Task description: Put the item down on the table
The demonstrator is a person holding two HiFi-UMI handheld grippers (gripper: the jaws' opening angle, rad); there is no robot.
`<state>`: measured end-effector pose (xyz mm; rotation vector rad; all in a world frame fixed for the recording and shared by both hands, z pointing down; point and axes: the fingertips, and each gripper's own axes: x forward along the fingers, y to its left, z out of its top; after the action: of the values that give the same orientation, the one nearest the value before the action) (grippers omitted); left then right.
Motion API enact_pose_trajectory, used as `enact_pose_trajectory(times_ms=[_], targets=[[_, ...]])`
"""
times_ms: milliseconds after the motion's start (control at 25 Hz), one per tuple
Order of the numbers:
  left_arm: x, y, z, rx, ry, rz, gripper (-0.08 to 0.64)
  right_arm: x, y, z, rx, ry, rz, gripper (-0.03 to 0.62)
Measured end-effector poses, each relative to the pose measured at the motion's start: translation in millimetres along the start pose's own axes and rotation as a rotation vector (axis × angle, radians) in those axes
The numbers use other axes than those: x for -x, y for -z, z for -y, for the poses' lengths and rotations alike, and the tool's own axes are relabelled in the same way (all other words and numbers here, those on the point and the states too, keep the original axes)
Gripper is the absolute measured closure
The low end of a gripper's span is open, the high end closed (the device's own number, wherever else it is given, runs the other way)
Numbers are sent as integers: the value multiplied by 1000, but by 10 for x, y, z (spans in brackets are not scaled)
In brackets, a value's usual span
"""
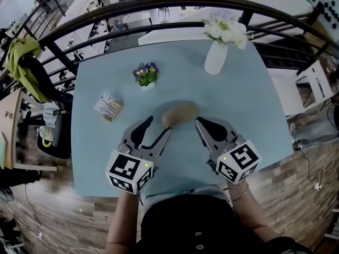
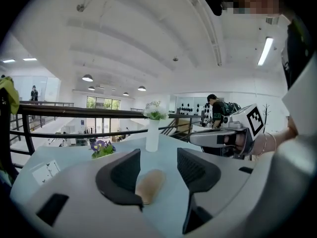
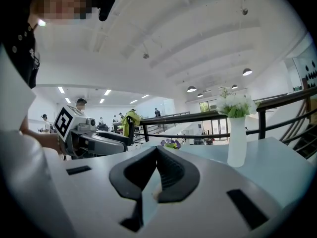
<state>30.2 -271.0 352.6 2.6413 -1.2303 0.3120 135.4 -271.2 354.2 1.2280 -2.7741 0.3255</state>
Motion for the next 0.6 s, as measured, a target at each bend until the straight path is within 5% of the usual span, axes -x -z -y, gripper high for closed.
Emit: enact_pose_trajectory(times_ms=[440, 600], targets=[[143, 224, -43, 59, -95, 5, 486, -48, 74, -296, 6, -41, 18, 586], [173, 321, -26, 54, -103, -2, 499, -69, 120, -369, 7, -50, 7, 586]])
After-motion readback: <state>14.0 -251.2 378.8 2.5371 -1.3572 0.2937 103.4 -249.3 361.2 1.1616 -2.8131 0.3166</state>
